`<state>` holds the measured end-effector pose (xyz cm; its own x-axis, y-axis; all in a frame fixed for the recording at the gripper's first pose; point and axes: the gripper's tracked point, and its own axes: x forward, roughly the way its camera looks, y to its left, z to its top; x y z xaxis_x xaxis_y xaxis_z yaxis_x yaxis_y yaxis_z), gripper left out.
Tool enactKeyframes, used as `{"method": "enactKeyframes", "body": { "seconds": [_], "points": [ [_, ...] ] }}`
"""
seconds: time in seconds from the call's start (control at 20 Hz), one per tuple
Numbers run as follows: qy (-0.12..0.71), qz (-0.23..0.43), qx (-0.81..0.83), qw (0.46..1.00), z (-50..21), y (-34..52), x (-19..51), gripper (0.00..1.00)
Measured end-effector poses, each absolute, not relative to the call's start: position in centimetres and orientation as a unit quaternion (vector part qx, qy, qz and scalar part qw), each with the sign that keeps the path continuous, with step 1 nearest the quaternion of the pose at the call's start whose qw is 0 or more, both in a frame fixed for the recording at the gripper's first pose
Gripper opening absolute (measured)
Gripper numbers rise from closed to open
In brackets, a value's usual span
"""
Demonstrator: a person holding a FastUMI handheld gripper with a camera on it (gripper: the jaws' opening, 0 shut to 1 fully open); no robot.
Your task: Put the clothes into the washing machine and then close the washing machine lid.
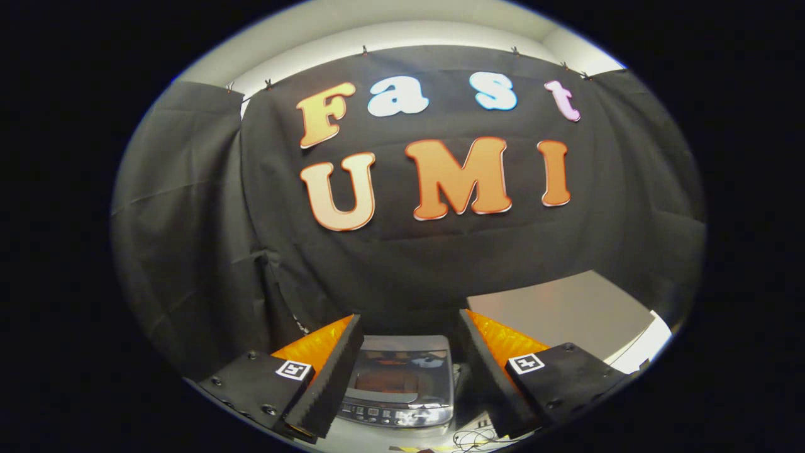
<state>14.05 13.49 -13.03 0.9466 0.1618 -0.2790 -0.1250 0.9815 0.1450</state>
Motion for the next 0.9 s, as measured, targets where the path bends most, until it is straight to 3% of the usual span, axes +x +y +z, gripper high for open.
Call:
{"method": "enactKeyframes", "body": {
  "seconds": [0.45, 0.9],
  "points": [
    [0.088, 0.035, 0.037, 0.995, -6.1, 4.3, 7.8, 0.98],
    [0.036, 0.039, 0.007, 0.999, -2.6, 2.0, 5.0, 0.98]
  ]
}}
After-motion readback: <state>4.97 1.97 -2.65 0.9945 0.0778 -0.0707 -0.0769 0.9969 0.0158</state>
